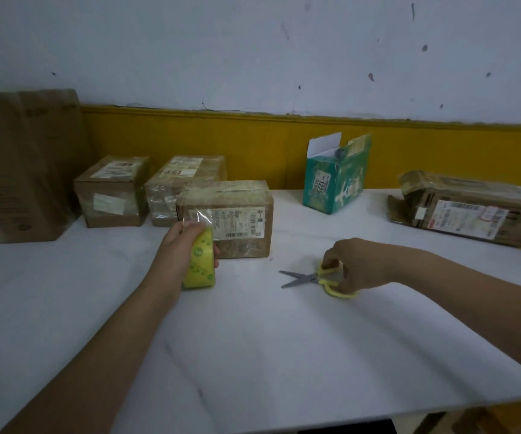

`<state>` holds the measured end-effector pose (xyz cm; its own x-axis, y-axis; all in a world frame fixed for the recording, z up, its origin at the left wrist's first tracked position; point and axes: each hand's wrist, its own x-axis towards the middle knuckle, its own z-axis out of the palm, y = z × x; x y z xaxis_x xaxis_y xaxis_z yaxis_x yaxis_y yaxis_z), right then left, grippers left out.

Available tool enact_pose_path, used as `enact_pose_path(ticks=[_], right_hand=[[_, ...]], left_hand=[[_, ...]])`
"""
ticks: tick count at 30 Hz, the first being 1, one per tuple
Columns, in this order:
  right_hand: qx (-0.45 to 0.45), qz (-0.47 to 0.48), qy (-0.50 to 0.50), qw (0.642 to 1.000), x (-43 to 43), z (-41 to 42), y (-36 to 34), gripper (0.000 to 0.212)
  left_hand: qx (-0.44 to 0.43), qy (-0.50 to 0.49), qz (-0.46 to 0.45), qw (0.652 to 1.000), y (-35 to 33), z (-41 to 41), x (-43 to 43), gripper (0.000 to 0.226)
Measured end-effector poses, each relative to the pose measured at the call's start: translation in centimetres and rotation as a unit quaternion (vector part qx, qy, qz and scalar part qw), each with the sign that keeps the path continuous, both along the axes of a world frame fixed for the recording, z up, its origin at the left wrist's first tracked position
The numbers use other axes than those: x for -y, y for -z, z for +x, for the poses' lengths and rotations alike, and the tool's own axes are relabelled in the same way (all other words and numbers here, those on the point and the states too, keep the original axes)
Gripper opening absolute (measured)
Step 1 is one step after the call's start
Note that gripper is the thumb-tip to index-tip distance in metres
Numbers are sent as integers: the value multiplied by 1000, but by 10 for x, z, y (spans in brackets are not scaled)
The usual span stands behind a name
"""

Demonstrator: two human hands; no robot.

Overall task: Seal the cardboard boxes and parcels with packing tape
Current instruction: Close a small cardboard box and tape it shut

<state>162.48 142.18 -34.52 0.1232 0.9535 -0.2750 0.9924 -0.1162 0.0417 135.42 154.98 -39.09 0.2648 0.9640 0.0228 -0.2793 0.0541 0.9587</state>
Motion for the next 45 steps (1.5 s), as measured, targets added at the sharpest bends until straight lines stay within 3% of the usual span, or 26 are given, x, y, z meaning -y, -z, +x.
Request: enact_pose_path(ticks=[6,7,9,10,12,14,18,23,27,29,33,36,38,40,42,45], right_hand=[[-8,1,-56,998,9,8,-14,30],[-49,14,-69,996,9,6,-23,26],[-215,64,-71,972,4,-11,-46,24],[-298,102,-75,946,-5,-23,-56,29],[-376,187,-81,904,-35,-54,-72,47],[-395,223,-88,887,-76,-93,-77,56],[-380,257,-135,878,-153,-149,-62,33],[-444,238,-33,863,-190,-147,-50,67],[-406,253,-41,877,-193,-152,-48,71],[-409,229,-42,882,-187,-156,-52,63],[-416,157,-91,891,-158,-140,-96,69],[-346,-5,-124,930,-139,-111,-129,80],[-251,-153,-73,953,-131,-92,-134,87],[-163,-253,-28,953,-122,-80,-129,89],[-111,-288,-4,951,-116,-79,-123,91],[-103,-289,14,952,-118,-88,-116,94]], left_hand=[[-9,-4,-16,1000,-5,0,5,12],[-14,-5,-17,1000,-6,-1,6,10],[-11,-5,-23,1000,-9,-2,8,7],[-9,-5,-26,1000,-11,-2,10,6],[-9,-5,-27,1000,-14,-2,12,6],[2,-3,-28,1000,-16,-2,13,6],[17,30,-40,999,-23,-4,16,4],[27,75,-97,992,-30,-6,11,5],[7,69,-110,992,-26,-3,10,8],[5,61,-112,992,-26,-3,11,11],[16,49,-104,993,-28,-3,18,15],[24,41,-115,992,-27,-2,18,12],[31,42,-119,992,-29,-2,18,10],[31,43,-115,992,-28,-2,19,9],[25,45,-107,993,-28,-3,20,9],[5,64,-96,993,-27,-6,21,13]])
